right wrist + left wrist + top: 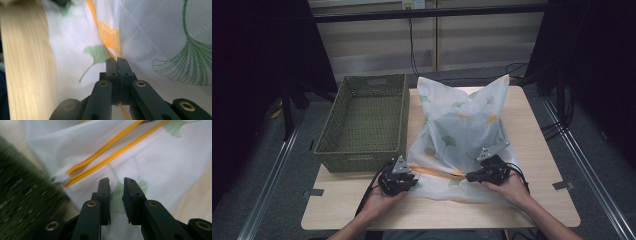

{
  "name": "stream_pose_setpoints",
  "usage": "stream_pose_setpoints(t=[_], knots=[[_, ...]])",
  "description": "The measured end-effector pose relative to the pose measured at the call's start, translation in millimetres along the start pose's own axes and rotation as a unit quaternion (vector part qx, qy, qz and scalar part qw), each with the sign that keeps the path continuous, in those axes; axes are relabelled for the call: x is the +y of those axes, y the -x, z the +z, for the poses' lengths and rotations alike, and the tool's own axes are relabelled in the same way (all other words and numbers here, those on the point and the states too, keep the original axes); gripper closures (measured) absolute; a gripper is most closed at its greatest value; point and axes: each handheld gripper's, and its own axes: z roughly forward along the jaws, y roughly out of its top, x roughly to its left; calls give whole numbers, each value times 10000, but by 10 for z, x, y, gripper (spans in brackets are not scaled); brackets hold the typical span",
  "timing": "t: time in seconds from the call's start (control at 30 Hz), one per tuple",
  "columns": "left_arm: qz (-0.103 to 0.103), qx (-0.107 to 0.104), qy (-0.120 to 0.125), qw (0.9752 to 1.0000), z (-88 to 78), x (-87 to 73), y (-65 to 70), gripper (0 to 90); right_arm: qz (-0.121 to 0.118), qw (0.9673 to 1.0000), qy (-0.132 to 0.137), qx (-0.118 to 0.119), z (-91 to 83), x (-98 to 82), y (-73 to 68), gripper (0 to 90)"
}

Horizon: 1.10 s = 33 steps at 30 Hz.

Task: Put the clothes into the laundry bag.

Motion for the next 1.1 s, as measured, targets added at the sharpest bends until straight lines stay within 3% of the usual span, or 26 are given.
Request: stream_pose_setpoints(t=[0.13, 0.2, 0.27, 0.47, 0.57, 0.63, 0.67, 0.73, 0.87, 1.0, 1.1], knots=[[-34, -39, -32, 10000, -4, -2, -4, 750, -123, 9994, -228, -211, 32, -35, -3, 883], [-54, -90, 95, 9999, 5, -22, 19, 756, 2, 9995, -282, -170, 41, -55, 13, 836], [-36, -133, 81, 9999, 1, -26, 43, 758, -32, 9993, -313, -213, 32, -63, 16, 822], [-4, -300, 120, 9995, 2, -31, 139, 761, 136, 9999, 91, -12, -87, -59, 0, 622], [23, -448, 133, 9989, 8, -36, 155, 744, 134, 9995, 296, -48, -147, -51, -30, 556], [27, -523, 117, 9986, 11, -32, 146, 752, 102, 9986, 514, -106, -185, -44, -51, 542], [-86, -603, 214, 9979, 29, -34, 138, 764, 85, 9978, 646, -120, -210, -30, -64, 529], [-127, -668, 233, 9974, 43, -27, 140, 763, 100, 9965, 815, -159, -242, -16, -75, 512], [-104, -790, 302, 9964, 68, -20, 195, 749, 214, 9944, 1029, -97, -296, -16, -54, 510], [-77, -814, 223, 9964, 59, 0, 227, 714, 330, 9910, 1297, -34, -348, -22, -11, 503], [-300, -712, 508, 9957, -2, 17, 196, 699, 458, 9894, 1375, -35, -382, -30, 35, 447]])
